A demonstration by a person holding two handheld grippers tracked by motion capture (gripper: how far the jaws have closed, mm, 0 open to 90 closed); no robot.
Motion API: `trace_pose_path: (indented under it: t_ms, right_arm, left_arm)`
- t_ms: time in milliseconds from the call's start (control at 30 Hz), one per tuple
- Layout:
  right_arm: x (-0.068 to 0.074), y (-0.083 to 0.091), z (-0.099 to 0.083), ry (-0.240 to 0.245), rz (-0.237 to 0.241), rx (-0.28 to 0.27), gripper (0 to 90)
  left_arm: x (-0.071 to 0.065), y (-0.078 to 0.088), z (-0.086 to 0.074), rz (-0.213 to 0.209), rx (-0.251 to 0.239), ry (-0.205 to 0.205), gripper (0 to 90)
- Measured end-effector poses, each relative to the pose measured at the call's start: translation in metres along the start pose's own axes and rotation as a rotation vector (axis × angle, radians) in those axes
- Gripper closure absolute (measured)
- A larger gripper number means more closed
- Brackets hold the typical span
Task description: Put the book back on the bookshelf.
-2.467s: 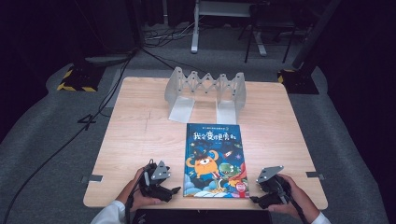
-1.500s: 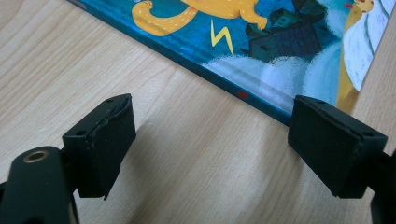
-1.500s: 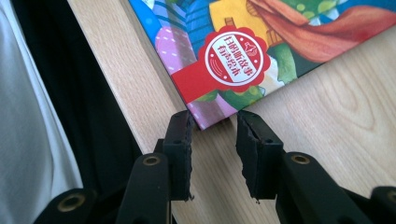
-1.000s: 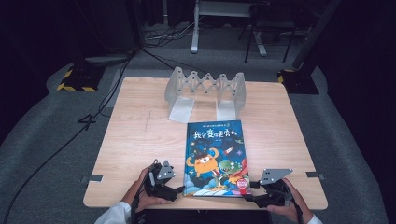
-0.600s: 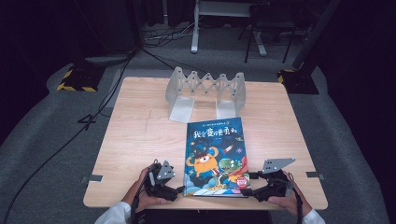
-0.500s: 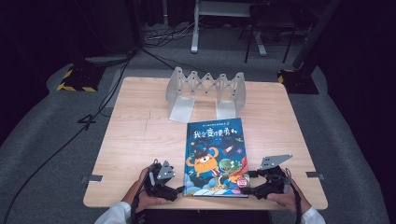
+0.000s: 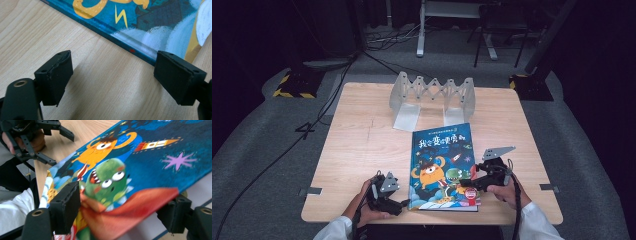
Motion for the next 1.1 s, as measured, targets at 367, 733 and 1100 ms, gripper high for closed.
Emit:
trace_pose_path:
  t_ms: [367,733,1100]
  right_arm:
    - [-0.011,-0.015,0.01,-0.013,0.02,0.011,25.2]
    - [-0.002,-0.005,0.012,0.054,0.109,-0.132,48.0]
    - [0.015,0.002,0.01,0.145,0.04,-0.179,48.1]
  left_arm:
    - [0.0,0.0,0.0,-0.002,0.001,0.0,16.1]
    - [0.0,0.0,0.0,-0.001,0.001,0.001,16.1]
    - [0.001,0.0,0.0,0.005,0.004,0.01,15.2]
Point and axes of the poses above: each handheld gripper's, and its own axes: y roughly backward along the jaws, z roughly out of its top, x roughly to its left, the point moved 1 cm from there along -y, roughly forward along the jaws, and after that the axes turned 5 degrees about x, right-handed, at the moved point
